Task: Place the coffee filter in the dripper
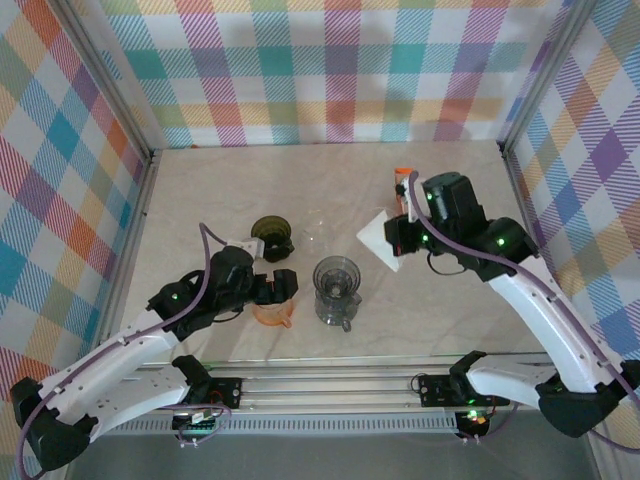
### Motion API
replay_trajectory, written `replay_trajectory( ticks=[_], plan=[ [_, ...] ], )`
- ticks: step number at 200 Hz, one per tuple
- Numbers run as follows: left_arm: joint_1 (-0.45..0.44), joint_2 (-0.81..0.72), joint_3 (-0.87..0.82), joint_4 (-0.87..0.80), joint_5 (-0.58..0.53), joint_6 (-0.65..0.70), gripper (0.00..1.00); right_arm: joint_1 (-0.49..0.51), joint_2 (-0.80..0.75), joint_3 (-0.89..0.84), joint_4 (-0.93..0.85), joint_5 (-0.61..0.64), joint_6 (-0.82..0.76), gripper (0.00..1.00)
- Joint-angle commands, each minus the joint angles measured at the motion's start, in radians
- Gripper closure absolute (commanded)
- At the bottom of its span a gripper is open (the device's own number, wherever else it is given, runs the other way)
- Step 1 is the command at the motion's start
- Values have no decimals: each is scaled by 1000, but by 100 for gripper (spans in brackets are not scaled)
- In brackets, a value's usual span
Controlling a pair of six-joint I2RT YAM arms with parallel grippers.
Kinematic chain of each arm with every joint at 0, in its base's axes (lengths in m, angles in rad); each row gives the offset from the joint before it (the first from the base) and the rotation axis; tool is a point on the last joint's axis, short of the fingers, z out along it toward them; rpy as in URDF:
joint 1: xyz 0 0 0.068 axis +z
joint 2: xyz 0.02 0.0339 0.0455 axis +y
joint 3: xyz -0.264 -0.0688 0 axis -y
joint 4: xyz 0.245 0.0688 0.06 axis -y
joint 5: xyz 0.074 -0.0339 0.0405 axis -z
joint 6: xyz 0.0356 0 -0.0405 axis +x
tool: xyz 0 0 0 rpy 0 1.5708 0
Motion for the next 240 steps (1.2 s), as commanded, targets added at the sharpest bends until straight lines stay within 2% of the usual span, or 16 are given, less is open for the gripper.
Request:
replay_trajectory(
  ticks=[1,40,84,182,240],
  plan=[
    [-6,-25,42,-61,3,0,0,94,17,99,-230,-19,28,100],
    [-7,-34,55,-79,21,11,0,245,174,299,-435,53,21,100],
    [-6,-52,55,-85,31,14,0,274,375,477,-538,87,-8,100],
    [-7,-73,27,-68,57,18,0,315,709,727,-596,73,-62,100],
    [-7,-75,18,-64,62,14,0,327,774,708,-496,58,-54,100]
  ],
)
